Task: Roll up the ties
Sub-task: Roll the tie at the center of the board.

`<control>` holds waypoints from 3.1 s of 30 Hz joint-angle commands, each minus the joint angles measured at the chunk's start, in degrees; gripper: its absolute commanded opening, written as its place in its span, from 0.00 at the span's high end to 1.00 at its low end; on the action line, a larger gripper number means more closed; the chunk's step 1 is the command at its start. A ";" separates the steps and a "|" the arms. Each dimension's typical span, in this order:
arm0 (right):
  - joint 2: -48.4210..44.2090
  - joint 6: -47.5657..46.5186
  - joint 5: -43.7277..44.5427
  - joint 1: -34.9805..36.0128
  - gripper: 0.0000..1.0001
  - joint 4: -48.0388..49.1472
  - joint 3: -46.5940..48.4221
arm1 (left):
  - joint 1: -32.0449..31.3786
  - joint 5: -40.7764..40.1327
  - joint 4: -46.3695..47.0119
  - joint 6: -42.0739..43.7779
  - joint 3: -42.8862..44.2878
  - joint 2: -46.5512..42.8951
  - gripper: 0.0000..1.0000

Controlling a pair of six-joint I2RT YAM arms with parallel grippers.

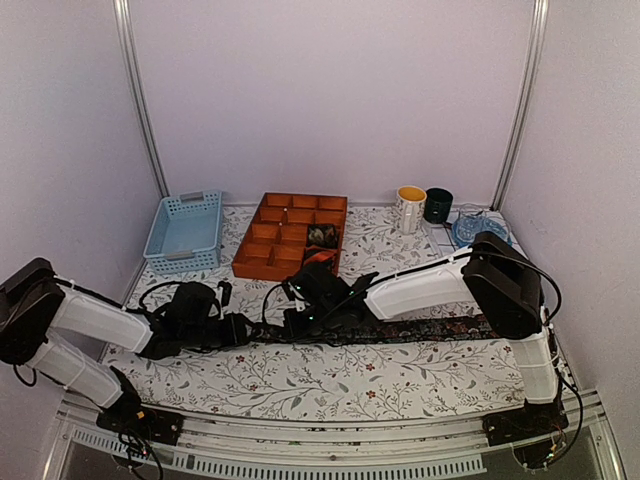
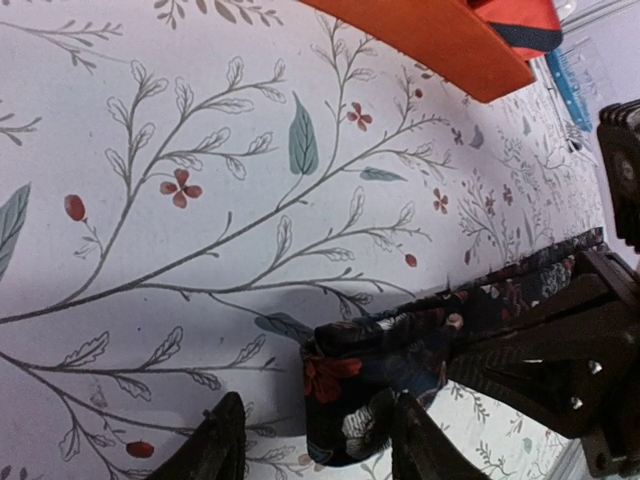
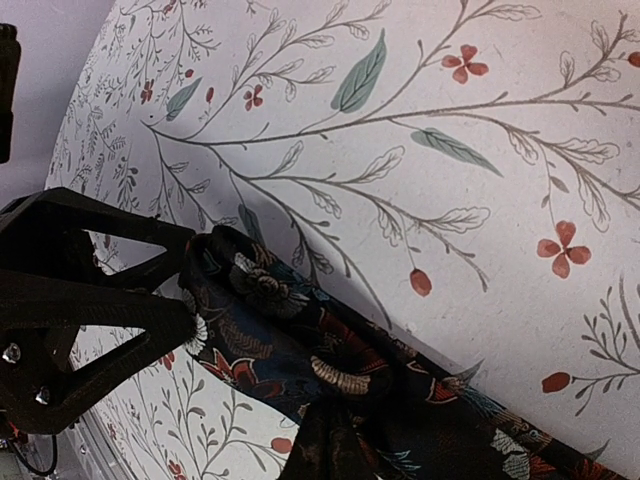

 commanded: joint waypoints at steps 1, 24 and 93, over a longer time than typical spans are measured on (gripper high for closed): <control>4.36 0.31 -0.40 -0.56 1.00 0.48 -1.48 | -0.33 -1.37 0.67 0.67 1.43 1.38 0.51; 3.92 1.12 -1.86 -2.04 1.00 1.87 -3.62 | -0.35 -5.04 -4.22 3.50 6.86 9.29 0.81; 5.91 -2.07 -8.91 -4.30 1.00 -4.39 6.44 | 3.29 3.12 -0.57 1.54 2.01 0.07 0.32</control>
